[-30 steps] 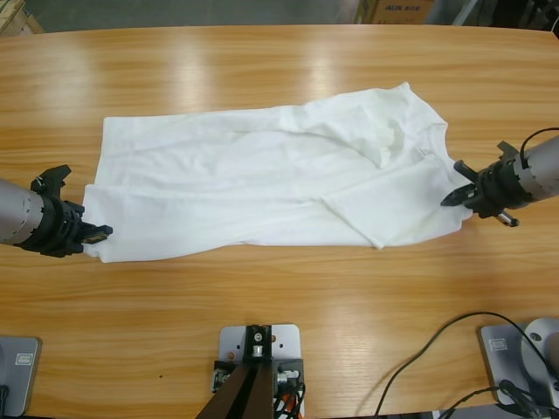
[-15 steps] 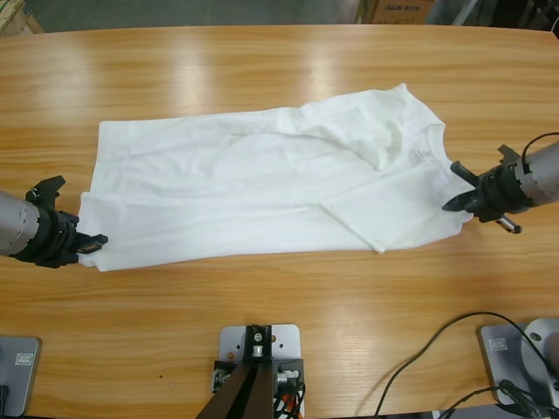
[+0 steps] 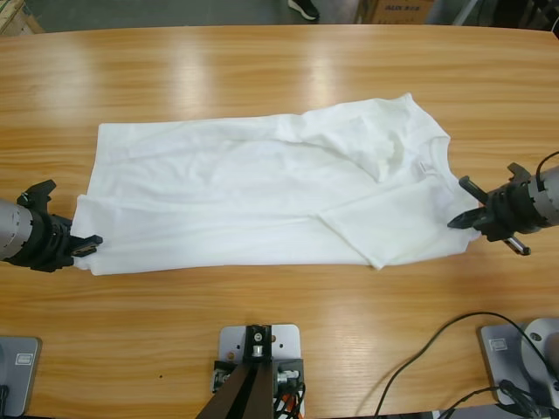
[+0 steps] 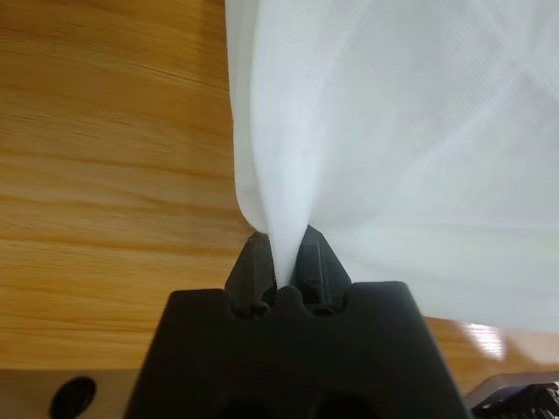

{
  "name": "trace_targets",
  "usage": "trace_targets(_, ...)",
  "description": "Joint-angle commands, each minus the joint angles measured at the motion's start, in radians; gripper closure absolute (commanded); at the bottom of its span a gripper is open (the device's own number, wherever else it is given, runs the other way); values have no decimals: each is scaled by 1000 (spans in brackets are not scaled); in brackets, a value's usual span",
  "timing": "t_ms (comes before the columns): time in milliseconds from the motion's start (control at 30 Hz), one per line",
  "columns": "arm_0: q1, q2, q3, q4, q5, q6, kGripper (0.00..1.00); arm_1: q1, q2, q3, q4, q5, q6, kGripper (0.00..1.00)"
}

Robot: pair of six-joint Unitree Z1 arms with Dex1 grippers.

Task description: Fold clothes

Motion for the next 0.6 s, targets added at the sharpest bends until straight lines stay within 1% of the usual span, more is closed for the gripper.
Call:
trace_targets(33, 15, 39, 8, 6, -28, -9, 1000, 76, 0, 16, 72, 18, 41, 1000)
trace_targets(233, 25, 68, 3, 6, -43, -6, 1000, 142, 53, 7, 89, 17, 66, 1000)
trace_targets(367, 27, 72, 3, 6, -43, -9, 1000, 143, 50, -18, 140, -6, 62, 1000)
trace_targets(600, 83, 96, -14, 8, -40, 11, 1000, 143, 68, -38, 168, -18, 60, 1000)
